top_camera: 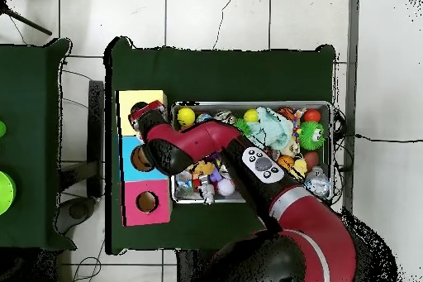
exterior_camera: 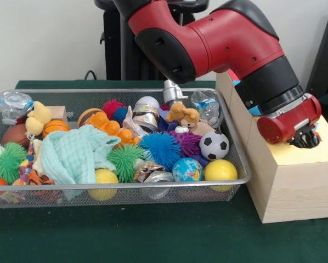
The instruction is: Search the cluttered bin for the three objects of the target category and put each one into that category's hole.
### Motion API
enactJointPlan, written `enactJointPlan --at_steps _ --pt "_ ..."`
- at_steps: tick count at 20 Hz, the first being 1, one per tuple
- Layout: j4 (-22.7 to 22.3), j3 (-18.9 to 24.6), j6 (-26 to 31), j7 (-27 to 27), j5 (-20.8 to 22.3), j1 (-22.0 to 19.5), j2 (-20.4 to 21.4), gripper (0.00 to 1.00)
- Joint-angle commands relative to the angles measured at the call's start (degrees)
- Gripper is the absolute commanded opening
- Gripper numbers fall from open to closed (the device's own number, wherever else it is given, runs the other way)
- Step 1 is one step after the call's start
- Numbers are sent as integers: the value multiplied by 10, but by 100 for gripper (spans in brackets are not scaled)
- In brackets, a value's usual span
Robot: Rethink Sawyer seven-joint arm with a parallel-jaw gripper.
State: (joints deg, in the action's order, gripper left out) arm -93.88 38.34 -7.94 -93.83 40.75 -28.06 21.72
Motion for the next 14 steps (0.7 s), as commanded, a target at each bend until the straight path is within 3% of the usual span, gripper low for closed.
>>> enactJointPlan --at_steps 1,5,11,14 --pt "80 14 -142 -111 -13 55 -102 100" --pt "68 -8 -119 -110 -33 69 -72 100" --pt "-19 -74 -9 -136 -115 105 79 100" --pt "-41 -75 27 -131 -135 102 115 100"
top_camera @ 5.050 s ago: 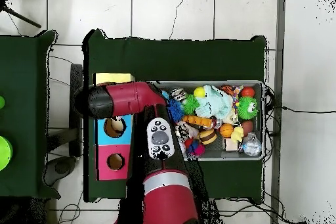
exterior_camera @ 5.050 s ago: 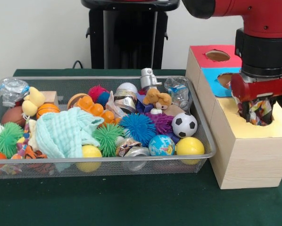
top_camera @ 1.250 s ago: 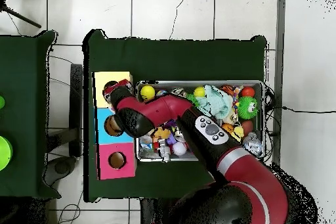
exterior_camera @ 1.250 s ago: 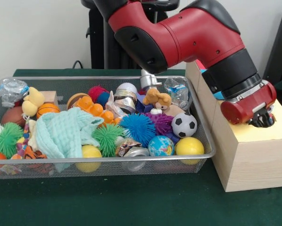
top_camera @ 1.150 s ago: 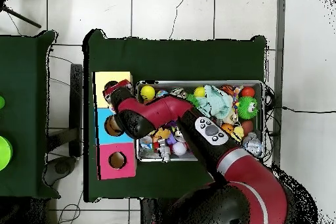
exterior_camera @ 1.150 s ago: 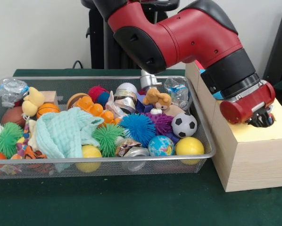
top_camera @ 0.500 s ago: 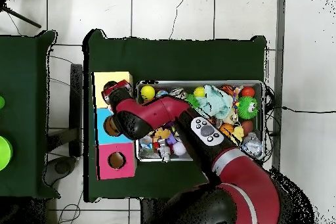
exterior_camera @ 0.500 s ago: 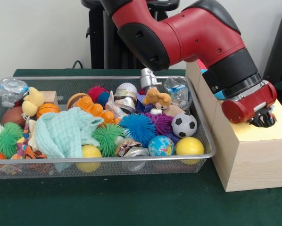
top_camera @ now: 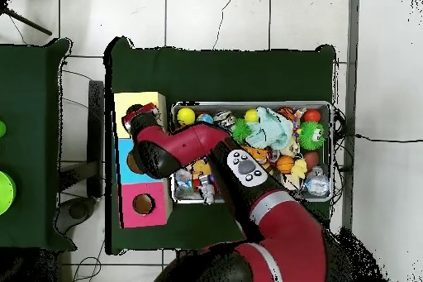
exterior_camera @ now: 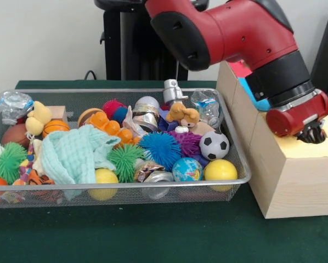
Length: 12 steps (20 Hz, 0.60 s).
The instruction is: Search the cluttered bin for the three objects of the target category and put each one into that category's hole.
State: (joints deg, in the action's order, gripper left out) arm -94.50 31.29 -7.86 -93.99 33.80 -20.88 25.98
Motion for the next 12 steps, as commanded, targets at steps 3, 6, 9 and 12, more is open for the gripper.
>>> enactJointPlan --at_steps 3,6,9,12 --pt "-45 10 56 -116 -78 16 89 100" --pt "-51 4 86 -110 -93 18 113 100" --pt "-52 -11 82 -112 -96 25 110 100" --pt "-45 -23 53 -111 -90 31 88 100"
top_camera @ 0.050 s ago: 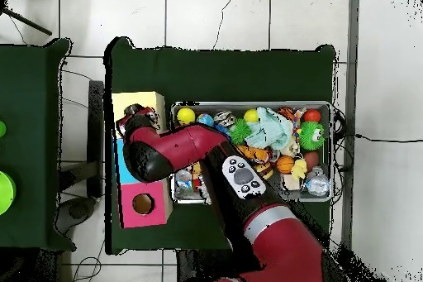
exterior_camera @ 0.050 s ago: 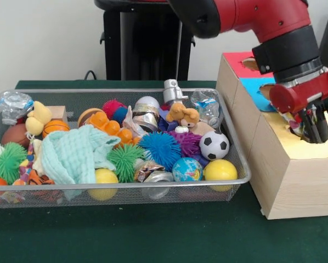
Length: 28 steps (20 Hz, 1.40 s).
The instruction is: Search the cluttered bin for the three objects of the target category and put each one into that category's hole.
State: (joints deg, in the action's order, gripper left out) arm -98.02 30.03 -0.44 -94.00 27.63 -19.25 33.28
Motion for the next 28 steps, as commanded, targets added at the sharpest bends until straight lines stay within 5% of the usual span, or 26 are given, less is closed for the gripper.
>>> enactJointPlan --at_steps 1,3,4,13,28 --pt "-9 -15 -29 -110 -27 17 10 100" --pt "-8 -25 -33 -107 -28 23 12 100" --pt "-8 -27 -39 -104 -30 23 12 0" --pt "-14 -113 -101 -118 -61 80 39 0" --pt "-4 -101 -105 -97 -45 68 24 0"
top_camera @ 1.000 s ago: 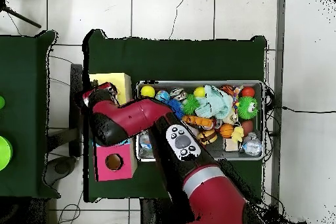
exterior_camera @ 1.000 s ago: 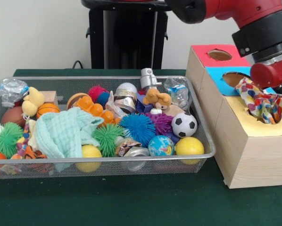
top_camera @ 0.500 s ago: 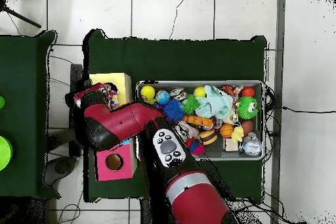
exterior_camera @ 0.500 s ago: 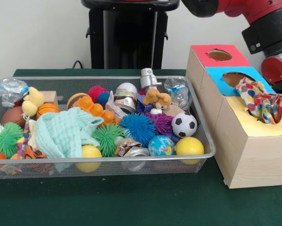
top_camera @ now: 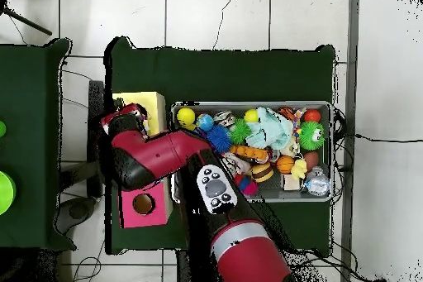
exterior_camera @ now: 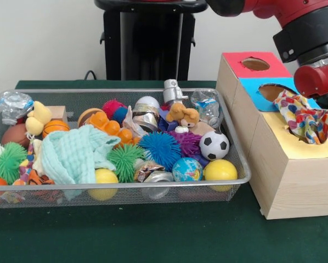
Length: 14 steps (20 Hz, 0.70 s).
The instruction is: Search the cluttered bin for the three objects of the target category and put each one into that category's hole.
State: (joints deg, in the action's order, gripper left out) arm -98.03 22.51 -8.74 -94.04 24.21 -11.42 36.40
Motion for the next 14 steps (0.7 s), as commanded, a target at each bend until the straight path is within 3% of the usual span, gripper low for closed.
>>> enactJointPlan --at_steps 1,9,11,14 --pt "-4 -27 -21 -97 -11 -10 -7 0" --pt "1 -43 26 -94 -31 3 9 0" --pt "-1 -51 77 -81 -40 5 34 0" --pt "-11 -21 190 -38 -58 -22 103 0"
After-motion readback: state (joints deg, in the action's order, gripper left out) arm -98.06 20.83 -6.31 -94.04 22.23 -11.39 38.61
